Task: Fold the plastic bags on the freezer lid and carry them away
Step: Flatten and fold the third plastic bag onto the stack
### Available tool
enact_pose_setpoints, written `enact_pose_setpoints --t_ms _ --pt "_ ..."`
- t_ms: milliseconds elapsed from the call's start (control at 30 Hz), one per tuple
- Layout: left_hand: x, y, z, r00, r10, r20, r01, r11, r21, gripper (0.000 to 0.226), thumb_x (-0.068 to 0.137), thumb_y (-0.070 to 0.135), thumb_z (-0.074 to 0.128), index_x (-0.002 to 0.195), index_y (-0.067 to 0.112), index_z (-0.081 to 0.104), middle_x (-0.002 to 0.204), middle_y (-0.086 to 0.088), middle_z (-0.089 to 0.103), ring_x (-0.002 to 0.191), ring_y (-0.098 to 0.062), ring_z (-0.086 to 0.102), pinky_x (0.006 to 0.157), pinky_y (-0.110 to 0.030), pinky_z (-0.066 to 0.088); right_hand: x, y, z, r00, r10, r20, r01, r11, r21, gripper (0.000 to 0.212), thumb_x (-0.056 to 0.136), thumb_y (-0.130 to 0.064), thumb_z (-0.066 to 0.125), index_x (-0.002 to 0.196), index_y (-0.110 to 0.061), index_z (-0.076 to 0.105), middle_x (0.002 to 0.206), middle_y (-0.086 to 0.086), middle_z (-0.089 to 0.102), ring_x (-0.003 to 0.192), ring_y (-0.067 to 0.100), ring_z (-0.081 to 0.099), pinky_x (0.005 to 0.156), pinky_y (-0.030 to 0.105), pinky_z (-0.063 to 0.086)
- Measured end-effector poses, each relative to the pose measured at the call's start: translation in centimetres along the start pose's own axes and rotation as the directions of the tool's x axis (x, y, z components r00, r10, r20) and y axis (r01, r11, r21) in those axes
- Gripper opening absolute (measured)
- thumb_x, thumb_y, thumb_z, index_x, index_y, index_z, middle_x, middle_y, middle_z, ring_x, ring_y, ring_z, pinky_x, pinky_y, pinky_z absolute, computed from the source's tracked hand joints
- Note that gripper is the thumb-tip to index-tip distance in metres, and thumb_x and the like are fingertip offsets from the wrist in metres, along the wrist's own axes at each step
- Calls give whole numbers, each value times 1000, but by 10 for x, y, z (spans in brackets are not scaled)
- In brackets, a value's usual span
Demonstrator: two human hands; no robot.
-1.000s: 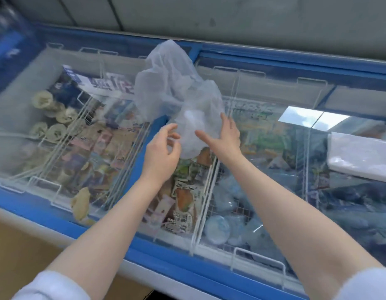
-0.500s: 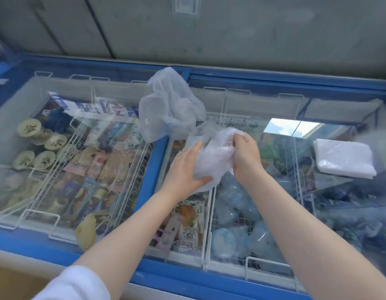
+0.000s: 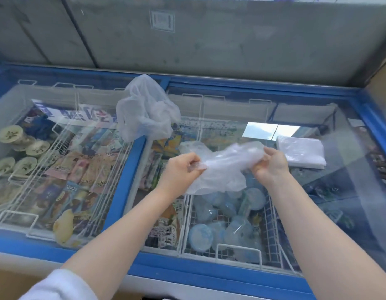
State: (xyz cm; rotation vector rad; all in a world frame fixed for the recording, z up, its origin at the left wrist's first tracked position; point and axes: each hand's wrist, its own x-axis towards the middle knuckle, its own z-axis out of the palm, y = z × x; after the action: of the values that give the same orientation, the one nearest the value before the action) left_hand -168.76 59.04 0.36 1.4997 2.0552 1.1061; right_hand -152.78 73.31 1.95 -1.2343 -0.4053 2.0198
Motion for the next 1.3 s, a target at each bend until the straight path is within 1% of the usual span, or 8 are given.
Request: enact_pose_setpoints --t_ms 100,233,400,533,900,1033,1133,1300 --pt "1 9 -3 975 -220 39 220 912 -347 19 92 22 56 76 11 59 70 -7 54 63 -15 46 64 -30 36 -30 -1 -5 925 -281 256 367 838 -404 56 95 -17 48 145 -15 22 122 -10 46 108 1 49 83 9 43" --pt "4 33 0 939 -243 242 339 770 -541 22 98 17 43 105 16 65 99 0 68 91 -12 62 85 -28 47 -34 16 -23 432 -177 884 881 -128 -456 61 75 -59 61 130 -36 46 143 -17 30 138 4 22 116 38 6" --pt "5 43 3 888 -312 338 460 592 -662 28 97 28 42 104 16 67 98 -6 69 87 -18 63 76 -30 50 -25 16 -22 400 -164 902 850 -300 -432 30 82 -35 61 98 -9 62 89 -5 62 79 20 57 108 36 24" --pt "2 33 0 873 -312 375 487 585 -648 68 69 67 61 120 22 55 114 -16 61 95 -26 57 77 -35 46 -21 9 -34 642 -290 710 706 -137 -694 32 93 -18 55 68 -20 35 55 -8 35 52 18 32 55 30 28" --pt "-10 22 13 889 -445 111 421 697 -580 27 97 23 47 78 12 62 75 -5 63 68 -19 57 64 -32 47 -30 -9 -47 890 -236 389 454 407 -792 21 87 -23 64 73 -7 63 60 7 48 52 16 36 50 25 28" --pt "-10 23 16 905 -422 -53 328 772 -545 29 99 23 41 89 1 59 83 -6 61 75 -15 56 71 -32 48 -41 -17 -51 871 64 488 452 287 -844 9 86 -32 63 94 -31 66 90 -3 70 76 17 64 77 32 51" --pt "-6 21 14 877 -454 -160 297 772 -562 30 100 26 37 88 5 55 81 -3 57 73 -13 52 69 -31 47 -44 -15 -58 825 192 531 488 231 -842 60 65 -65 68 117 -38 56 117 -19 61 106 -2 58 95 28 46" --pt "-3 9 13 730 -647 -220 422 680 -600 28 102 27 29 90 18 52 97 -1 57 92 -18 55 83 -33 45 -39 -6 -77 701 311 642 407 565 -718 105 50 -71 74 141 -43 29 148 -17 32 135 3 33 104 33 37"
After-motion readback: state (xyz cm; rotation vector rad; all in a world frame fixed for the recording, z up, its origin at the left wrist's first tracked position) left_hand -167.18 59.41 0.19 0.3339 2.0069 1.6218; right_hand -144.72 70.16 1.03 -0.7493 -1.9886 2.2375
